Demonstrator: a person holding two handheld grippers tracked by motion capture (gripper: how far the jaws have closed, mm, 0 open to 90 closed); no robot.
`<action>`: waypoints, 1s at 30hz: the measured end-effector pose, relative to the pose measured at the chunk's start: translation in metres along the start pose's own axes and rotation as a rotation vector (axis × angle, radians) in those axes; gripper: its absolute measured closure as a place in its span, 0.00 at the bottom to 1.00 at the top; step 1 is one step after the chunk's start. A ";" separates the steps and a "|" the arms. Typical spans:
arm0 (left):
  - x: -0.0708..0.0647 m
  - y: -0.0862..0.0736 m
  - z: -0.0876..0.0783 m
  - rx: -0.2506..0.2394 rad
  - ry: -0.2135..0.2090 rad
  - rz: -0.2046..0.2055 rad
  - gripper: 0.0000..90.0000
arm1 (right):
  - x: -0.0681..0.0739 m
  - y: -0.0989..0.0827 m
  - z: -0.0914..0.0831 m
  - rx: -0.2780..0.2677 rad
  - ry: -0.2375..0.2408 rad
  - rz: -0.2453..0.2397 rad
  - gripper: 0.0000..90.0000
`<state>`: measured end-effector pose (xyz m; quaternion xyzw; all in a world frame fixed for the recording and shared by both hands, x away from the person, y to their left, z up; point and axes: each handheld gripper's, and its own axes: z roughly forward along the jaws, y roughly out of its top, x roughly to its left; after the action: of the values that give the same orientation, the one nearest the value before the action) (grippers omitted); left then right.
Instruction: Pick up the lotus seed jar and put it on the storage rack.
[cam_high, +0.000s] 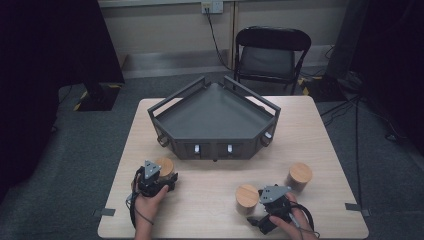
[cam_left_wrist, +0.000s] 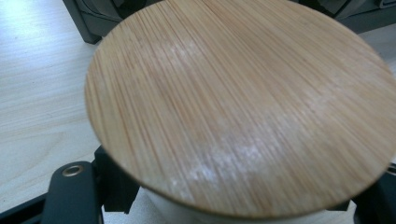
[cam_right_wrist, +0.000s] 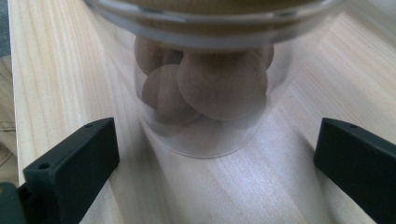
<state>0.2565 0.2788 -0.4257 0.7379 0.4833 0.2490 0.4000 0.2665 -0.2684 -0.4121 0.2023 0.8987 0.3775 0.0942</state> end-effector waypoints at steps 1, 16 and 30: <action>0.001 -0.001 0.000 -0.004 -0.003 -0.003 0.29 | 0.000 0.000 0.000 0.000 0.000 0.000 0.00; 0.000 0.006 -0.007 -0.006 -0.028 0.014 0.29 | 0.000 0.000 0.000 0.000 0.000 0.000 0.00; 0.004 0.017 -0.020 -0.022 -0.079 0.005 0.29 | 0.000 0.000 0.000 0.000 0.000 0.000 0.00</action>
<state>0.2521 0.2855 -0.4006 0.7439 0.4623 0.2258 0.4264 0.2665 -0.2684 -0.4121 0.2021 0.8988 0.3775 0.0942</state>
